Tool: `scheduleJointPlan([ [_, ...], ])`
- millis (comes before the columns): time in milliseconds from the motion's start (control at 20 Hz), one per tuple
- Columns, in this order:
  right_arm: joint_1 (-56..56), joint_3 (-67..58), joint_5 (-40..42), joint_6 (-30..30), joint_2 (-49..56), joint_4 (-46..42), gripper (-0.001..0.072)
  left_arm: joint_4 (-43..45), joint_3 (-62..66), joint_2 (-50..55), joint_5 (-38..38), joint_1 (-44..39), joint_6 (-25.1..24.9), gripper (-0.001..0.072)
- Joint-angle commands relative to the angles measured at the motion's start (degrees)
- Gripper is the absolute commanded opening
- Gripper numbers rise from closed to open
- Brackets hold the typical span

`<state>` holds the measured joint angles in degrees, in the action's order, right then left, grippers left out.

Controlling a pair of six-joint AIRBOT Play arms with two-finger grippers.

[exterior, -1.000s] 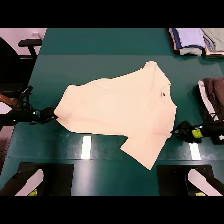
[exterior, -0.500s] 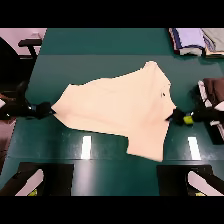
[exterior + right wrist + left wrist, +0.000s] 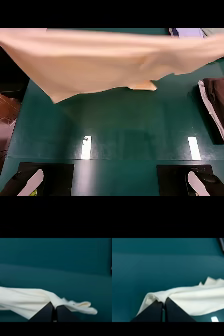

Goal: Fold the shirts.

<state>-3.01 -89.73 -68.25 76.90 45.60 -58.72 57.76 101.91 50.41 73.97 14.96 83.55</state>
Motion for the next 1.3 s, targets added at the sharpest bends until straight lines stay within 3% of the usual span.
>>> scheduleJointPlan([
  [0,0.1,-15.0,-0.7,0.2,-2.4,-3.1,0.0014,0.2,20.7,-1.5,-0.4,0.0,3.5,0.0026],
  [250,0.1,-27.8,-9.0,2.8,-0.1,-12.6,0.0014,0.5,28.0,-3.3,-2.2,0.0,5.5,0.0025],
  [450,0.1,-36.8,-14.9,3.2,7.9,-13.3,0.0014,0.0,25.2,-3.1,-1.6,0.0,7.8,0.0025],
  [550,0.2,-35.9,-15.2,3.9,12.2,-11.8,0.0013,-0.2,18.4,-3.1,-0.4,0.0,7.8,0.0025],
  [750,3.8,-22.5,-16.0,3.8,20.3,-12.1,0.0013,-0.4,-2.6,-0.2,3.7,0.0,7.5,0.0025],
  [950,6.8,-13.5,-17.5,3.9,34.4,-11.9,0.0014,-0.8,-23.5,8.7,2.9,0.0,3.8,0.0026],
  [1100,6.7,-11.4,-17.0,3.8,45.1,-11.8,0.0014,-0.5,-32.5,19.1,-3.6,-1.3,2.4,0.0025],
  [1250,6.7,-15.9,-13.8,3.8,54.7,-11.7,0.0013,-0.4,-30.6,31.2,-11.5,-5.8,1.4,0.0025],
])
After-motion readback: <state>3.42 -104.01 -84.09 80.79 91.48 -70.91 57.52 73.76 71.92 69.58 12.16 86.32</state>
